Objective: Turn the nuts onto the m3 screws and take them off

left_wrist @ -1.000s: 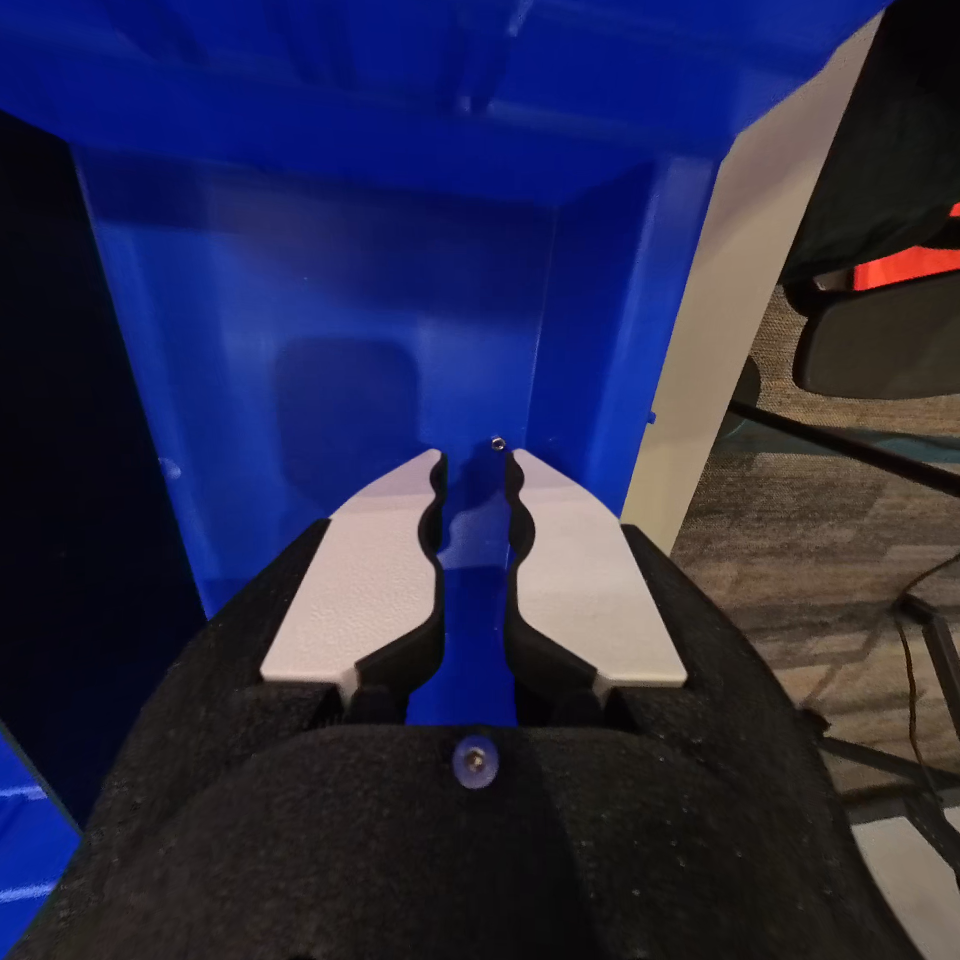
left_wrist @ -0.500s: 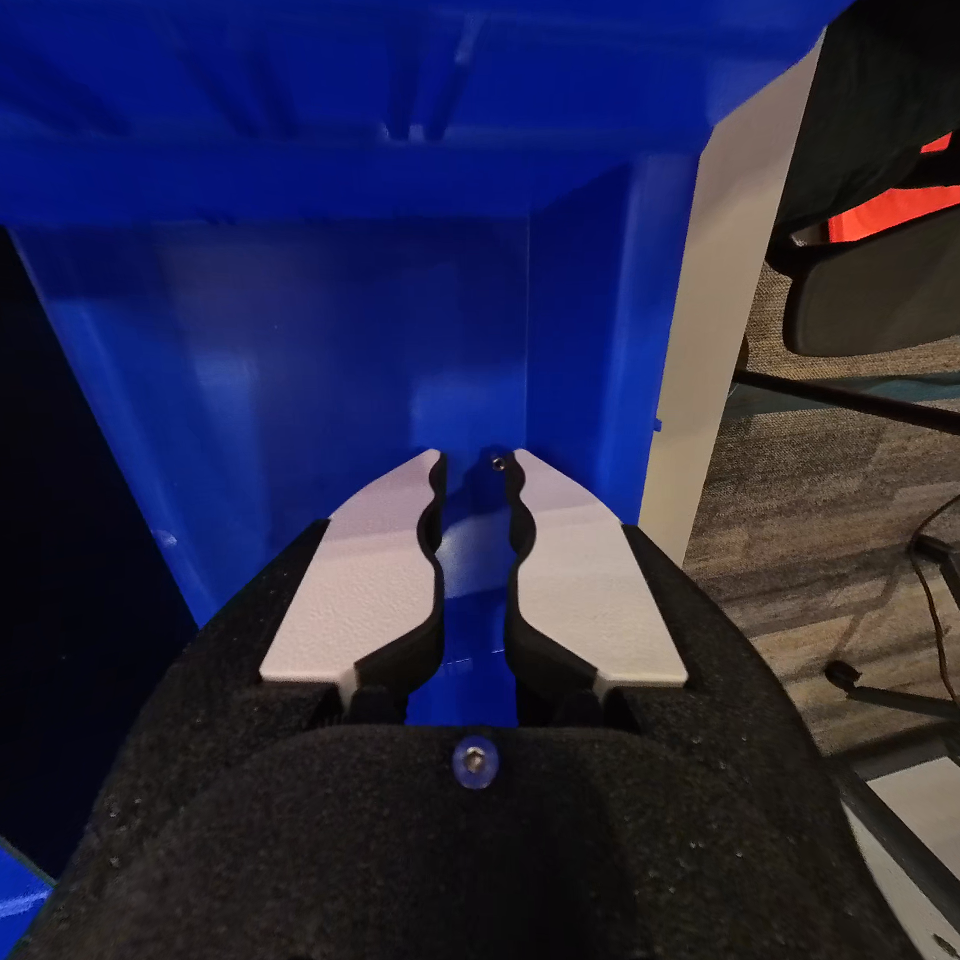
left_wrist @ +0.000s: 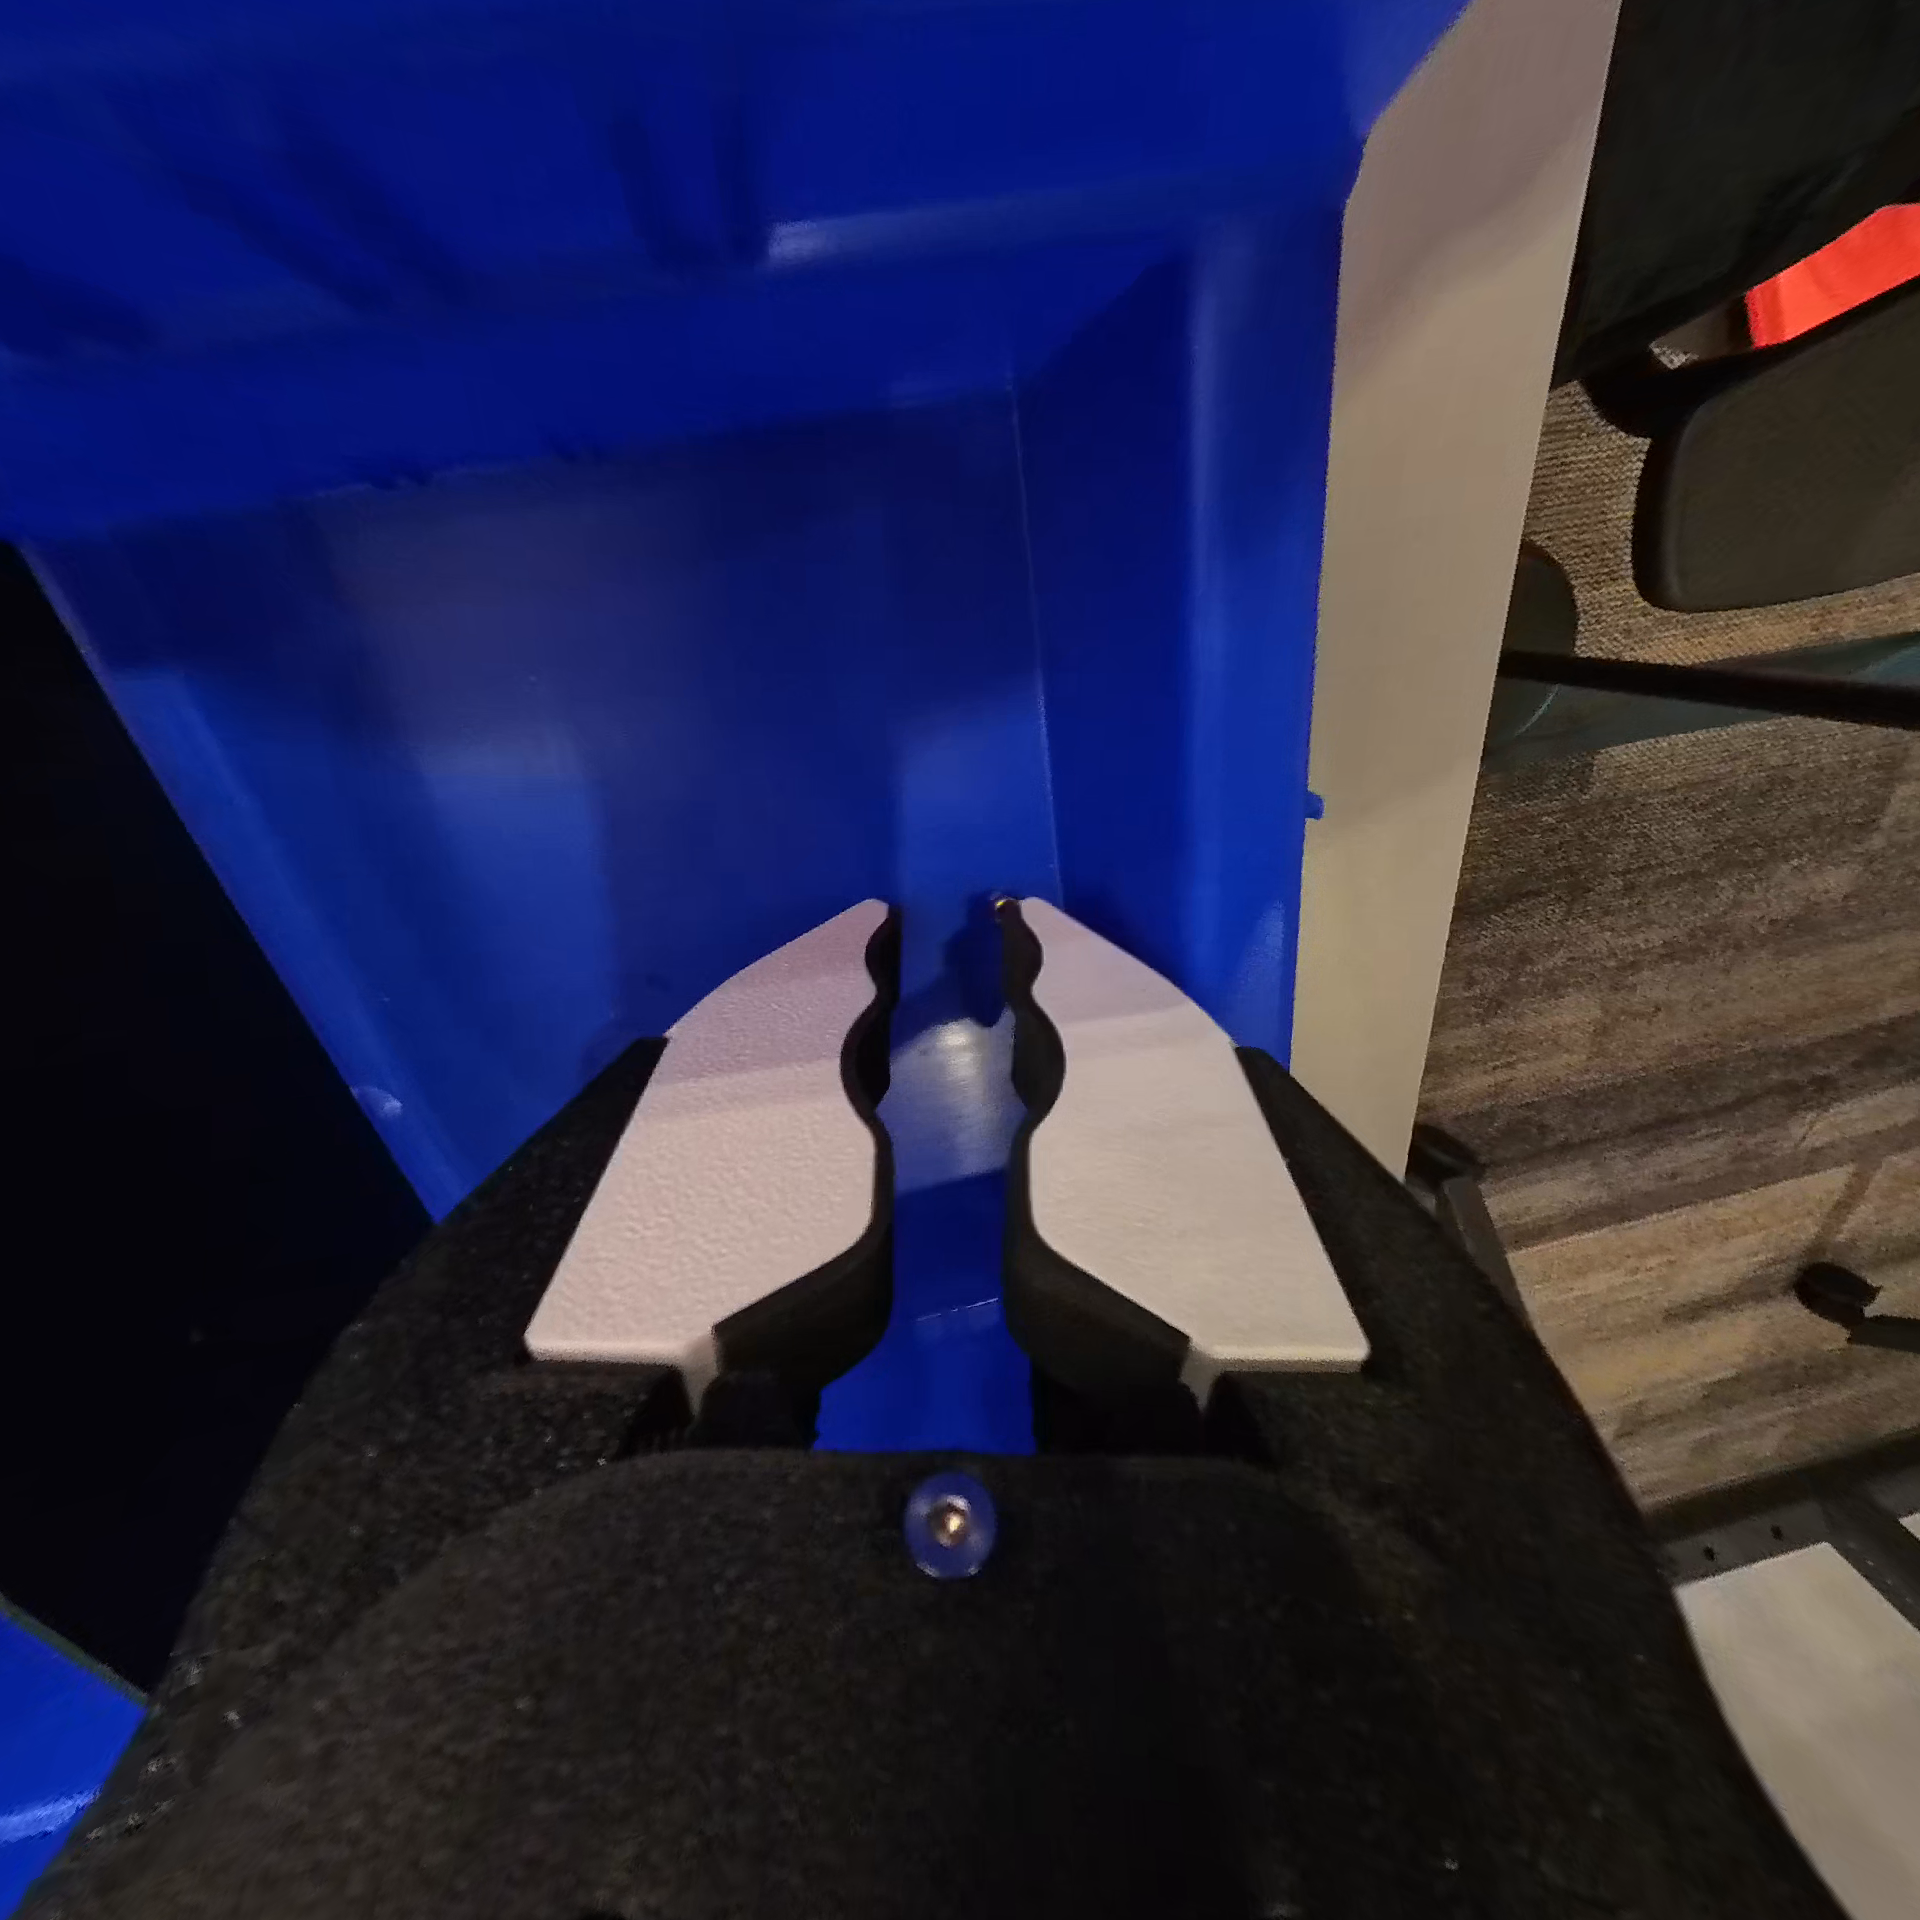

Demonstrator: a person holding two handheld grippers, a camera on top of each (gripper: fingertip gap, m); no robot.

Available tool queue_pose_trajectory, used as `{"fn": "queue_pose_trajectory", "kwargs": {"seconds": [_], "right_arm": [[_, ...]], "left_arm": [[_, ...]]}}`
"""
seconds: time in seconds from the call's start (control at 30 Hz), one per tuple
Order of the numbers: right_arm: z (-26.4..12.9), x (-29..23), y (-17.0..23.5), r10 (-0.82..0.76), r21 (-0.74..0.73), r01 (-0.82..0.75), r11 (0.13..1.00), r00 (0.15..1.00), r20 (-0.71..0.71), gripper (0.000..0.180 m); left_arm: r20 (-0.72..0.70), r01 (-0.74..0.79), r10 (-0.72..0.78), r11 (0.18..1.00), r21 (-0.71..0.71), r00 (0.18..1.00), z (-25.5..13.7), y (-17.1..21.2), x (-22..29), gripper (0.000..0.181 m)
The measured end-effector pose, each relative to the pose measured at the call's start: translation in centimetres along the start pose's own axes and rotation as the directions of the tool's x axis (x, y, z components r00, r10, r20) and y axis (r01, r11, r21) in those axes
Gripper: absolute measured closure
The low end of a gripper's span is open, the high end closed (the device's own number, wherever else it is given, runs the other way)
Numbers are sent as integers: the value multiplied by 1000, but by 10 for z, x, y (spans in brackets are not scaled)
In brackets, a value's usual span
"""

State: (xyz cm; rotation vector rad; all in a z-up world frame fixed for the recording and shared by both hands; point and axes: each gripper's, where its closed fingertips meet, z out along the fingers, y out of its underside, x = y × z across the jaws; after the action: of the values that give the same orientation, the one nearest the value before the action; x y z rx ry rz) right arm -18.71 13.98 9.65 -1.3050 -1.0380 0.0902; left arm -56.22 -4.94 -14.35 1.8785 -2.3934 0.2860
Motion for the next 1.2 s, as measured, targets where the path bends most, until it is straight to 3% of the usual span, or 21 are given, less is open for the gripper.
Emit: {"fn": "queue_pose_trajectory", "kwargs": {"seconds": [0.3,0.4,0.5,0.6,0.77,0.9,1.07,1.2], "right_arm": [[-3,1,-4,-6,11,6,1000,1000,-3,157],[-3,2,-3,-2,11,2,1000,1000,-3,157],[-3,2,-2,-1,7,1,1000,1000,-3,157],[-2,1,-2,-7,7,7,1000,1000,-4,157],[-2,1,-2,-9,9,9,1000,1000,-3,157],[-1,0,0,-11,0,11,1000,1000,-1,157],[0,-1,0,-9,2,9,1000,1000,5,156],[-3,0,-1,-9,7,9,1000,1000,5,157]], "left_arm": [[76,-86,87,996,-17,993,1,2,-3,169],[106,-5,6,1000,-15,994,-3,3,-13,151],[35,165,-167,985,54,985,-13,0,-19,143],[2,194,-195,978,79,981,-22,-2,-22,152],[-69,177,-174,983,44,982,-14,-3,-8,147],[-160,344,-327,935,91,931,-19,-9,-7,153],[-95,387,-377,914,122,921,-30,-8,-14,160],[-85,361,-356,932,44,930,-21,2,0,157]]}}
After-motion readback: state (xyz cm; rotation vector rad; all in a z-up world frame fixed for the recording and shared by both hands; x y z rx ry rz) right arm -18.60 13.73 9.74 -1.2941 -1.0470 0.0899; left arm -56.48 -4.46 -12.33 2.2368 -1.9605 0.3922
